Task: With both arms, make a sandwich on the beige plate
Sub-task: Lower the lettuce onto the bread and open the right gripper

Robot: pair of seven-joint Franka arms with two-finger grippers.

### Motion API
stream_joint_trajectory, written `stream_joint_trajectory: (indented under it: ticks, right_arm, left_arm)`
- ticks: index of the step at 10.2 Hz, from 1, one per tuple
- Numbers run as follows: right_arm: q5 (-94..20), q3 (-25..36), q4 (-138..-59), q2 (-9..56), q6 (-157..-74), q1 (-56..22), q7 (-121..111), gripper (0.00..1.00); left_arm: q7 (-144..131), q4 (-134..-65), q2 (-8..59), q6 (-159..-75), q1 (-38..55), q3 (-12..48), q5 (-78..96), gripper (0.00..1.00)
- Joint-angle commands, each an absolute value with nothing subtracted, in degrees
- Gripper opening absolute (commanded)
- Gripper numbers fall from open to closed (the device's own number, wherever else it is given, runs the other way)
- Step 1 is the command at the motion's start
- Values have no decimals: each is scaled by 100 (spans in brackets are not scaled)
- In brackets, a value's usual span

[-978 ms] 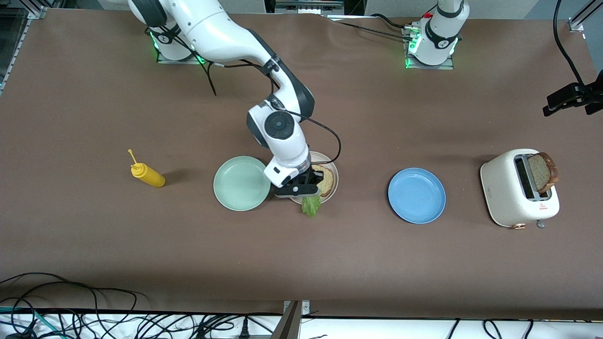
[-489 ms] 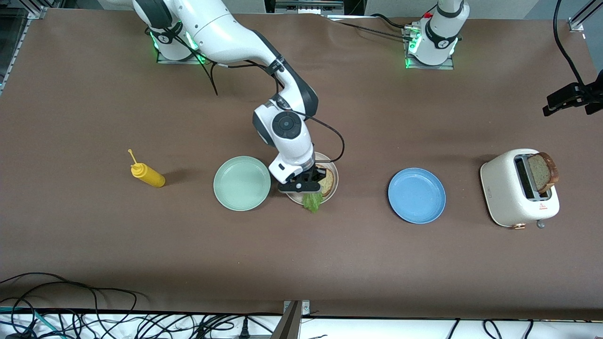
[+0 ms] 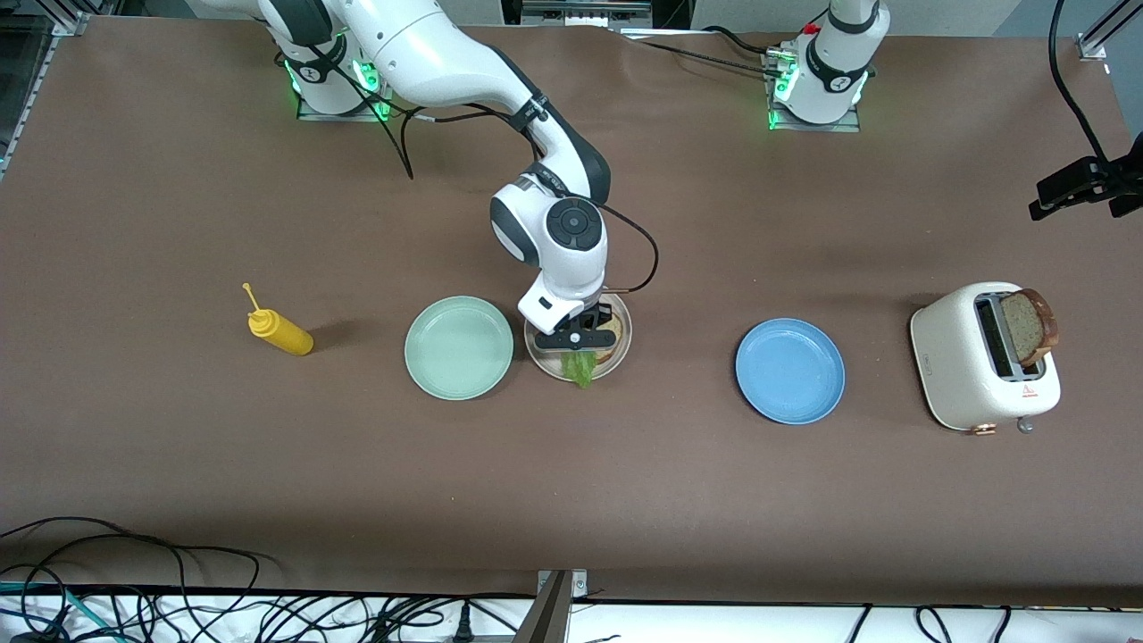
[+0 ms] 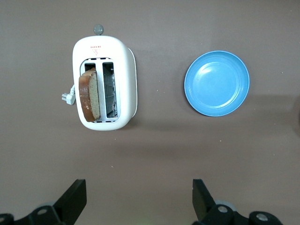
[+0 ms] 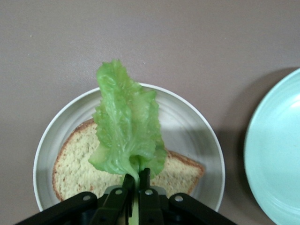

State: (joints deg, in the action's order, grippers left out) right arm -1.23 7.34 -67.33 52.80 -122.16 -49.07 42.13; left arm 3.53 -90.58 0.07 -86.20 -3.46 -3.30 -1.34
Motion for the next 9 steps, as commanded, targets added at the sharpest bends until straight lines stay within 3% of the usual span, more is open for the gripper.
stream_joint_trajectory:
  ticks: [1,2,3,4,9]
  right_arm:
    - [52,800,-6803,5185,-12032,-5053,4535,0]
    - [114,791,-6803,5212,-12076,-5045,4544,0]
    - [106,791,-6803,5221,-12085,-5045,4553,34]
    - [97,791,-6803,5212,-12085,-5036,4561,99]
    - [-333,809,-6496,5194,-12050,-4983,4834,100]
  left_arm:
    - [360,-8886,62,-8473,-360,-299,-281,100]
    - [360,-8894,62,-8473,-360,-299,-281,100]
    - [360,-8895,62,-8473,-369,-299,-281,100]
    - [360,-8886,62,-8473,-360,-299,-281,100]
    - [360,-8886,62,-8473,-360,-299,-281,100]
